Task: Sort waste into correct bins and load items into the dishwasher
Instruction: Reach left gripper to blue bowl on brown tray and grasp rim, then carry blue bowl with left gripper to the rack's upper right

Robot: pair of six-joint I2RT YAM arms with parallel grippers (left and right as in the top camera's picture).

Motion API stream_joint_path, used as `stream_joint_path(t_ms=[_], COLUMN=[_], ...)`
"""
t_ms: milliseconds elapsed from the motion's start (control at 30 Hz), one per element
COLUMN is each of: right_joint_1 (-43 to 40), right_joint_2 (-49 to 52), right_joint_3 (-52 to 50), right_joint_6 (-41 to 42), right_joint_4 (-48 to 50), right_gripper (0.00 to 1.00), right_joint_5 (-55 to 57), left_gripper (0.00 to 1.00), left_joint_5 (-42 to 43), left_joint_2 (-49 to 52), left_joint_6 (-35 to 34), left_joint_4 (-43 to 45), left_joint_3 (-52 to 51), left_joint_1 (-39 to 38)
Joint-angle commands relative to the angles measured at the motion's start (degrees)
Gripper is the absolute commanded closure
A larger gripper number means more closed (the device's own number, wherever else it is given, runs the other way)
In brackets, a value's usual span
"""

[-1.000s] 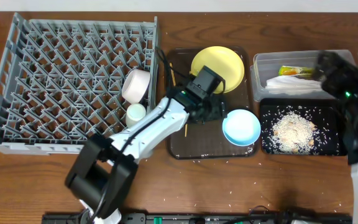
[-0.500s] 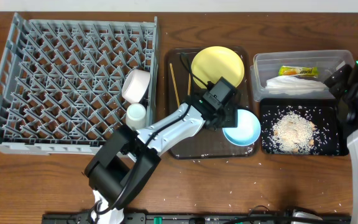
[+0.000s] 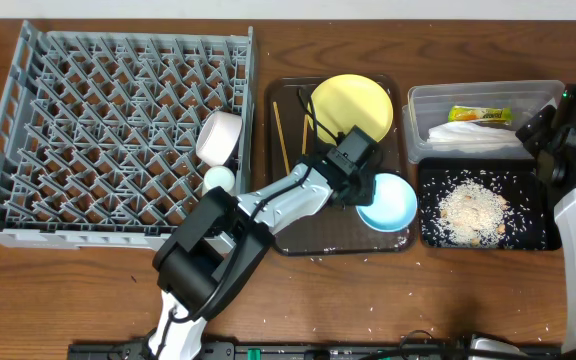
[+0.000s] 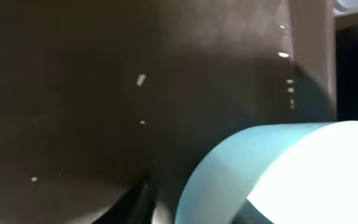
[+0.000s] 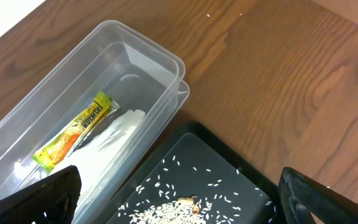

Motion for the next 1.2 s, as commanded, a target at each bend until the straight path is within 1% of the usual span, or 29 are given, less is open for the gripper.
stream_joint_path(t_ms=[0,133,267,300,400,467,533,567,700,733,833,900,967,1033,1100,1167], right_joint_1=[-0.1,-0.1,-0.1,-0.1,-0.1,-0.1,-0.1,-0.1,-0.1,-0.1,-0.1,-0.1,-0.1,-0.1,-0.1,-0.1], right_joint_2=[0.3,0.3,0.3,0.3,0.3,0.3,0.3,0.3,0.3,0.3,0.3,0.3,0.3,0.3,0.3,0.3], right_joint_3=[0.1,0.1,0.1,0.1,0.1,0.1,0.1,0.1,0.1,0.1,0.1,0.1,0.1,0.1,0.1,0.1], right_joint_6=[0.7,0.7,0.7,0.7,0.7,0.7,0.7,0.7,0.7,0.7,0.7,0.7,0.7,0.7,0.7,0.7], right_joint_4=[-0.1,-0.1,-0.1,-0.1,-0.1,-0.1,-0.1,-0.1,-0.1,-0.1,-0.1,-0.1,-0.1,-0.1,-0.1,-0.1], right_gripper=[0.01,0.01,0.01,0.01,0.01,0.01,0.01,0.01,0.01,0.01,0.01,0.01,0.01,0.01,0.01,0.01], right_joint_5=[1.2,1.2,1.2,1.2,1.2,1.2,1.2,1.2,1.2,1.2,1.2,1.2,1.2,1.2,1.2,1.2], left_gripper=[0.92,0.92,0.93,0.93,0.93,0.93,0.92,0.93,0.92,0.93,0.93,0.93,0.93,0.93,0.93,0.93], left_joint_5=[-1.3,-1.3,-2.4,-4.0,-10.0,-15.5,-25.3,-28.2,-45.8,-49.8,-57.0,-59.0,-59.4,-59.9,-62.1,-68.2], left_joint_2=[1.5,1.3,-1.8,-3.3,-8.2,-11.4,-15.4,-16.5,-21.2,-21.8,-22.7,-22.7,-22.7,-22.7,-22.6,-22.1], left_joint_6=[0.7,0.7,0.9,0.9,3.8,5.8,9.1,10.1,14.9,16.5,23.3,28.8,32.5,37.7,42.4,53.1], left_joint_4=[-0.2,-0.7,-3.9,-5.5,-9.9,-12.9,-15.8,-16.3,-16.9,-16.5,-14.2,-12.8,-11.4,-8.9,-5.4,4.7], left_joint_3=[0.7,0.7,0.7,0.7,0.7,0.7,0.7,0.7,0.7,0.7,0.8,2.0,3.8,6.5,7.2,7.2], left_joint_1=[0.3,0.4,1.2,1.3,1.3,1.3,1.3,1.3,1.4,1.8,4.2,7.2,10.4,14.5,16.1,17.6])
